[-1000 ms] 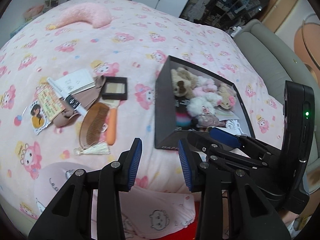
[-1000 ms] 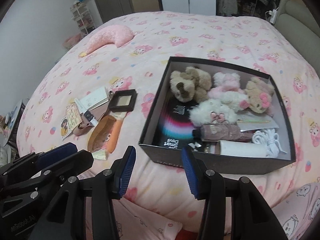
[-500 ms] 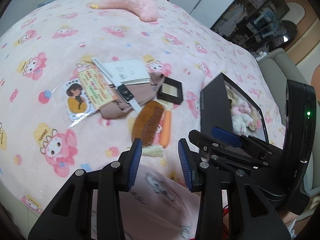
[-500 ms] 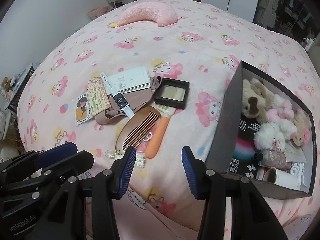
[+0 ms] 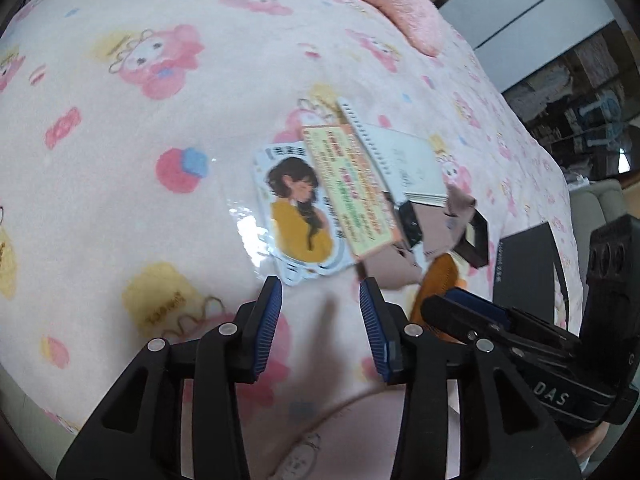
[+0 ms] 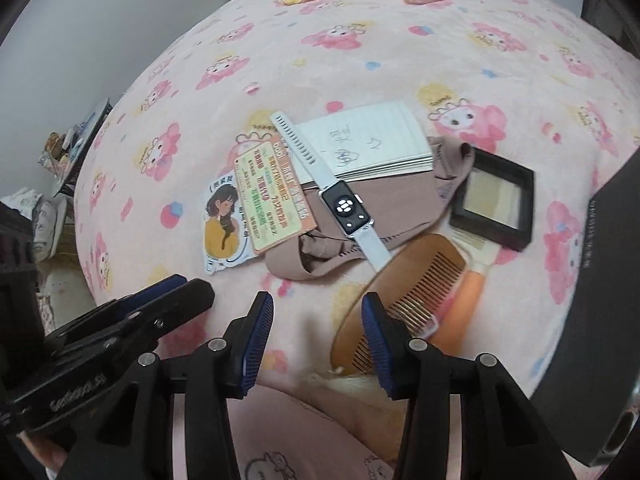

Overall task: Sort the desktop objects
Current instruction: 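Grasp the babi sticker card with girl illustration with the right gripper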

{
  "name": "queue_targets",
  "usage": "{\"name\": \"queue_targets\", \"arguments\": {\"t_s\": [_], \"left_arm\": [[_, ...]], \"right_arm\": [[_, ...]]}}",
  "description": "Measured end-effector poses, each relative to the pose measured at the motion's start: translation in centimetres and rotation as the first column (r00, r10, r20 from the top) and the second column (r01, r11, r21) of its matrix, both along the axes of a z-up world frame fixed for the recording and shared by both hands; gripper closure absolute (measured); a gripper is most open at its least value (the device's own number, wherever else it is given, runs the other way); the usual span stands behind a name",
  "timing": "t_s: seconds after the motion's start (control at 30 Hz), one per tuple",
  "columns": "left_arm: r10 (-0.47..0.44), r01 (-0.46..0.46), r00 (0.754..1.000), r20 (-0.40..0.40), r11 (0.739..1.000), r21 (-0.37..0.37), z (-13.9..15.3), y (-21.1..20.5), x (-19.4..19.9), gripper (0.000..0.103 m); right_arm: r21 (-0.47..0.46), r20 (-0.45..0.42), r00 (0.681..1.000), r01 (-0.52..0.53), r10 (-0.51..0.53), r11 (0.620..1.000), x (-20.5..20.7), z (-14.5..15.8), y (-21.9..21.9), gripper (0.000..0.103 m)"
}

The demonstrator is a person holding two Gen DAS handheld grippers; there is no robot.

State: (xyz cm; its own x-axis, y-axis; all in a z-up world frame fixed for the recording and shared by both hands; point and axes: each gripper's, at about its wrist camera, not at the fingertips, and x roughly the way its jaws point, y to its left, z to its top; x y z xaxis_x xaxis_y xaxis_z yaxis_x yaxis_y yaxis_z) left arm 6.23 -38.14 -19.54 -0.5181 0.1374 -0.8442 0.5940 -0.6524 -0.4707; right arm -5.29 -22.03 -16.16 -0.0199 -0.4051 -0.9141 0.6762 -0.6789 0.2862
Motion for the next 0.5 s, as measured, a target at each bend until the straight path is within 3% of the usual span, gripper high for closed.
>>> {"name": "queue_targets", "arguments": {"t_s": [0.13, 0.3, 0.43, 0.5], "left_arm": [[0.027, -0.022, 0.999, -0.043, 0.995, 0.099, -2.0, -2.1, -0.9, 0.063], [0.079, -0.076, 0.996, -0.039, 0.995, 0.066, -2.1, -3.1, -1.5, 0.069], [0.125, -0.127, 0.991, -0.054, 0.991, -0.039, -0.5, -4.0, -0.8, 0.068], [0.162, -0.162, 0.987, -0.022, 0.987, -0.01, -1.2, -5.0, -0.7, 0.068]], "right_arm": [[0.021, 0.065, 0.997, -0.05, 0.048, 0.999, -0.4, -2.4, -2.4, 0.061], [0.019, 0.129, 0.99, -0.062, 0.059, 0.998, -0.4, -4.4, -4.2, 0.062], [0.022, 0.141, 0.988, -0.063, 0.059, 0.998, -0.1, -4.8, -4.9, 0.062], [0.012, 0.153, 0.985, -0.077, 0.074, 0.997, 0.1, -4.7, -5.4, 0.062]]}}
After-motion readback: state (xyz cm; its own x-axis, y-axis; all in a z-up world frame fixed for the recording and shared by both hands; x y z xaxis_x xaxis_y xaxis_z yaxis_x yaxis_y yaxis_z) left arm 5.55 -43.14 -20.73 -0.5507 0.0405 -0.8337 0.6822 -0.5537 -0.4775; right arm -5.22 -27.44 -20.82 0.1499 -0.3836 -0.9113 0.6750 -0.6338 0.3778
